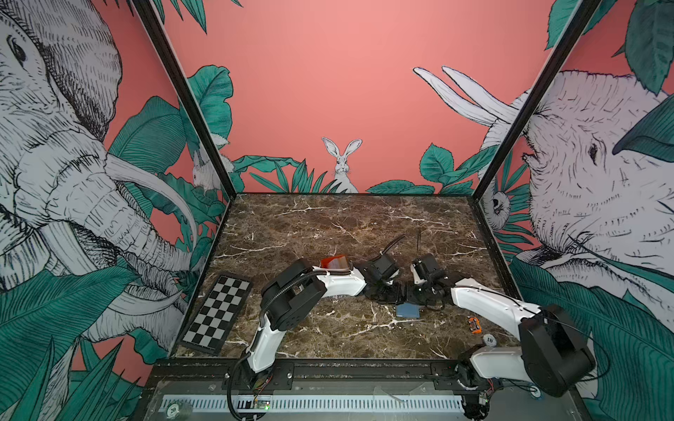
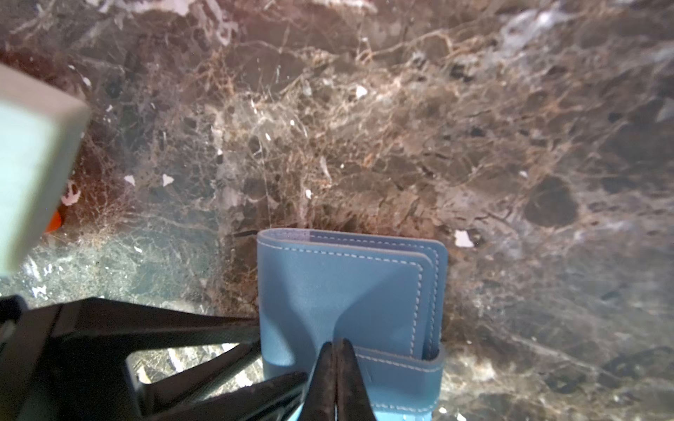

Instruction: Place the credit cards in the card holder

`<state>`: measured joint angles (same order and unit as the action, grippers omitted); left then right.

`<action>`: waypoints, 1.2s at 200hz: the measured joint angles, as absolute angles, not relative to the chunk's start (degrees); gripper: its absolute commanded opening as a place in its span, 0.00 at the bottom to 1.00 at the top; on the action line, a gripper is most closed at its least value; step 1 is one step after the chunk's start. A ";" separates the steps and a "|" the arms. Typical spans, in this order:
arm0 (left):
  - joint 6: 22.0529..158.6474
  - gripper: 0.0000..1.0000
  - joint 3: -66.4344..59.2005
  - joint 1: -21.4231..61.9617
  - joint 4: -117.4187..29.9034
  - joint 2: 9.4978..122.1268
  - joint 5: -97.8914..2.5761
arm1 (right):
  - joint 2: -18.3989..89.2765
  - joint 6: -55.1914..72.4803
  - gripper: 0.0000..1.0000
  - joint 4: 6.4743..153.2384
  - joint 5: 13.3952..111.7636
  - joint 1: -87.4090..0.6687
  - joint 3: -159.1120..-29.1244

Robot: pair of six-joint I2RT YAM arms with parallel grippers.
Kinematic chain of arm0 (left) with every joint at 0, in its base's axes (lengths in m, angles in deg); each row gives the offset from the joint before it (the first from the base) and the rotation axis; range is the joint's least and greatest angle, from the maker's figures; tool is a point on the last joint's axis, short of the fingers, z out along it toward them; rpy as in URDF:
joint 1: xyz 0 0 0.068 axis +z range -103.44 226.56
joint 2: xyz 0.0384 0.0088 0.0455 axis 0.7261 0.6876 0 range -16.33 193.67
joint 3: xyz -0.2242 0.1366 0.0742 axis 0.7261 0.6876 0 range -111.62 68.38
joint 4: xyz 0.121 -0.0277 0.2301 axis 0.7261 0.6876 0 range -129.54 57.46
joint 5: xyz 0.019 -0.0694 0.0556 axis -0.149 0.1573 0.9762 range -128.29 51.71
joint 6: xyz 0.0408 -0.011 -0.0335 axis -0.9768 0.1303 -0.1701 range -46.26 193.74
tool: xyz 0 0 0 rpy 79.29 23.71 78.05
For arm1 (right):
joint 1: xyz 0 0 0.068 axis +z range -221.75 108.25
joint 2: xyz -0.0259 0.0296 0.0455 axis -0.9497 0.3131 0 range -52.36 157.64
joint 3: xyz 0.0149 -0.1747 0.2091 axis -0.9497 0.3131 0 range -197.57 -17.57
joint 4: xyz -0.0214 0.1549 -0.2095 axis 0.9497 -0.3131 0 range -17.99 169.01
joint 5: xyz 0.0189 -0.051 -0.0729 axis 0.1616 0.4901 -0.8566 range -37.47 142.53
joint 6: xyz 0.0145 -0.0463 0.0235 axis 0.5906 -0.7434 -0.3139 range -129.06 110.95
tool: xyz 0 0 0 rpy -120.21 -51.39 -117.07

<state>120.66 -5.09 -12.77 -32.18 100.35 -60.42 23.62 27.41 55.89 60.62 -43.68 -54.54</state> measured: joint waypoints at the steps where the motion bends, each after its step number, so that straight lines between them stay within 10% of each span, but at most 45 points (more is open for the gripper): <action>1: 120.66 0.34 -5.09 -12.77 -32.18 100.35 -60.42 | 23.62 27.43 0.00 55.91 60.60 -43.66 -54.51; 240: 120.92 0.33 -5.09 -12.82 -32.66 100.37 -60.39 | 23.65 20.66 0.29 39.67 56.87 -42.06 -63.34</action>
